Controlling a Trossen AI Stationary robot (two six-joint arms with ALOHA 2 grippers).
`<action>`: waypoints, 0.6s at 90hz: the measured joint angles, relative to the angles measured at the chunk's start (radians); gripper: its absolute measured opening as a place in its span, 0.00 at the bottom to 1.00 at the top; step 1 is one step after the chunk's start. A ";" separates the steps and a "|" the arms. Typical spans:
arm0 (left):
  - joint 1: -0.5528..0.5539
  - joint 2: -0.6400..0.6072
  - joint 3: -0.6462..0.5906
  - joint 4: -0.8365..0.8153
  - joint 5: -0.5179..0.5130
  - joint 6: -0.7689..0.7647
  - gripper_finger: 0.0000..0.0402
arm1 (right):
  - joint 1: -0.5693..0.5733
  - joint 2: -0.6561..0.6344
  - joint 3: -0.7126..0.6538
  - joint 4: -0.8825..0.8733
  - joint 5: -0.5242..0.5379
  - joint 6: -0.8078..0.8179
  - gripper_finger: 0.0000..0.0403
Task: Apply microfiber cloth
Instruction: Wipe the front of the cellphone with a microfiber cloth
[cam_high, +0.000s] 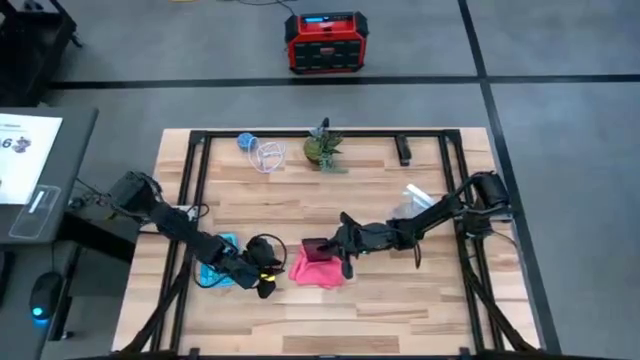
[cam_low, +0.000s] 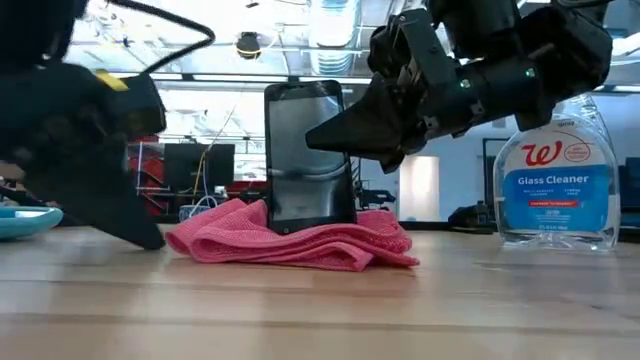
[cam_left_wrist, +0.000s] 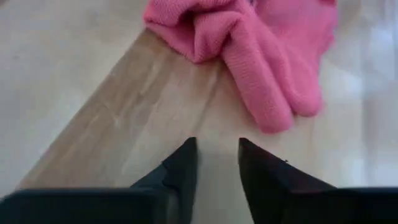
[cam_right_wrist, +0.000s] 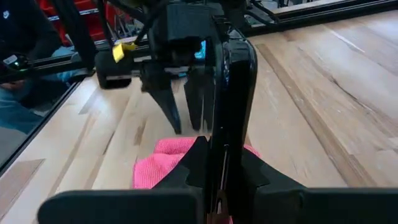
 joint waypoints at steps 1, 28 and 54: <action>0.004 0.009 0.000 0.016 -0.002 0.005 0.14 | 0.000 0.000 0.000 0.000 0.000 0.000 0.04; 0.120 0.141 0.115 0.197 0.042 0.222 0.01 | 0.000 0.000 0.000 0.002 0.003 -0.002 0.04; 0.178 0.218 0.265 0.178 0.134 0.342 0.00 | -0.001 -0.001 -0.001 -0.006 0.051 0.034 0.04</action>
